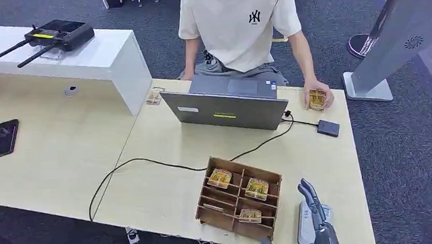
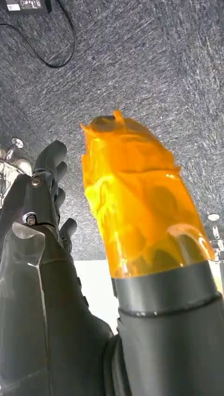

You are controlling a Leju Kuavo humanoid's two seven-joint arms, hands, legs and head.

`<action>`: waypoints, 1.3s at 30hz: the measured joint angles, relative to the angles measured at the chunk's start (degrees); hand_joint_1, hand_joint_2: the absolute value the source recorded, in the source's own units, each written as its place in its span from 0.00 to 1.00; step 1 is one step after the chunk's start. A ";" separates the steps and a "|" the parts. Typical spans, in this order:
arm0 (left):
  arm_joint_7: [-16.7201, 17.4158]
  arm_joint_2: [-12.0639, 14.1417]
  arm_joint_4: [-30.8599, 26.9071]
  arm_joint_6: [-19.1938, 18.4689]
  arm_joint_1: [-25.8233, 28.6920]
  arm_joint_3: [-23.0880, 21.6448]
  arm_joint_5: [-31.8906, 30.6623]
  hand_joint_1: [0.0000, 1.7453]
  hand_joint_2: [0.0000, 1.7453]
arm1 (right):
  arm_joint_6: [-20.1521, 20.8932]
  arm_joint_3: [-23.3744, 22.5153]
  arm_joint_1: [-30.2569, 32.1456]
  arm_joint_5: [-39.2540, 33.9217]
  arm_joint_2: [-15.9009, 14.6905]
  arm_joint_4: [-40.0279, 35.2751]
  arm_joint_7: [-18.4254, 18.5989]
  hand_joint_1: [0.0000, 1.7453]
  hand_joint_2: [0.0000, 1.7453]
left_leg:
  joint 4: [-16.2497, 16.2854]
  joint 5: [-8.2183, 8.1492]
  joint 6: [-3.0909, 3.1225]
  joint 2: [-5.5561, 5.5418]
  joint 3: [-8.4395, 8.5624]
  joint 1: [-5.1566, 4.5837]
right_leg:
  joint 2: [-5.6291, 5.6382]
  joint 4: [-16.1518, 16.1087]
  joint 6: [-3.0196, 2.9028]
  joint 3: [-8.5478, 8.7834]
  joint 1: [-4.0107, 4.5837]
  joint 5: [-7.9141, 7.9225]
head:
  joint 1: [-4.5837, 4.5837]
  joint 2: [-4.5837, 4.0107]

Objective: Pass the card to the sensor for recognition and then transmit it.

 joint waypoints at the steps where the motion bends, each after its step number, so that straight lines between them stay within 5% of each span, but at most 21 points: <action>1: 0.00 0.00 0.02 0.13 -0.01 0.09 0.00 0.00 0.00 | 0.46 0.26 -0.23 -0.02 -0.11 0.11 -0.07 1.00 1.00 | 0.00 0.00 0.00 0.00 0.00 0.00 | 0.00 0.00 0.00 0.00 0.00 0.00 | 0.00 0.00; 4: -0.18 0.00 0.11 0.24 -0.08 0.33 0.00 0.00 0.00 | 1.12 0.85 -0.94 0.00 -0.28 0.53 -0.33 0.82 1.00 | 0.00 0.00 0.00 0.00 0.00 0.00 | 0.00 0.00 0.00 0.00 0.00 0.00 | 0.00 0.00; 19: -0.79 0.02 1.09 0.98 -0.37 0.50 0.00 0.00 0.00 | 3.52 2.62 -2.96 1.27 -0.94 1.44 -0.44 0.87 1.00 | 0.00 0.00 0.00 -0.01 0.00 0.00 | 0.00 0.00 0.00 0.00 0.00 0.00 | 0.00 0.00; 22: -0.79 0.04 1.22 1.09 -0.51 0.50 0.00 0.00 0.00 | 4.90 2.82 -3.31 3.06 -0.96 1.66 0.31 0.76 1.00 | 0.00 0.00 0.00 0.00 0.00 0.00 | 0.00 0.00 0.00 0.00 0.00 0.00 | 0.00 0.00; 24: -0.79 0.09 1.51 1.16 -0.68 0.50 0.00 0.00 0.00 | 6.06 3.08 -3.84 4.92 -1.01 1.97 0.96 0.47 1.00 | 0.00 0.00 0.00 0.00 0.00 0.00 | 0.00 0.00 0.00 0.00 0.00 0.00 | 0.02 0.00; 26: -0.79 0.09 1.62 1.16 -0.81 0.50 0.00 0.00 0.00 | 7.41 3.36 -4.44 7.86 -1.01 2.56 1.90 0.33 1.00 | 0.00 0.00 0.00 0.00 0.01 0.00 | 0.00 0.00 0.00 0.00 0.00 0.00 | 0.02 0.00; 39: 0.42 0.52 2.47 0.61 -1.99 0.33 0.00 0.00 0.00 | 13.73 4.50 -8.25 28.51 0.13 8.02 9.05 0.21 1.00 | 0.00 0.00 0.00 0.00 0.01 0.00 | 0.00 0.01 0.00 0.00 0.00 0.00 | 0.00 0.00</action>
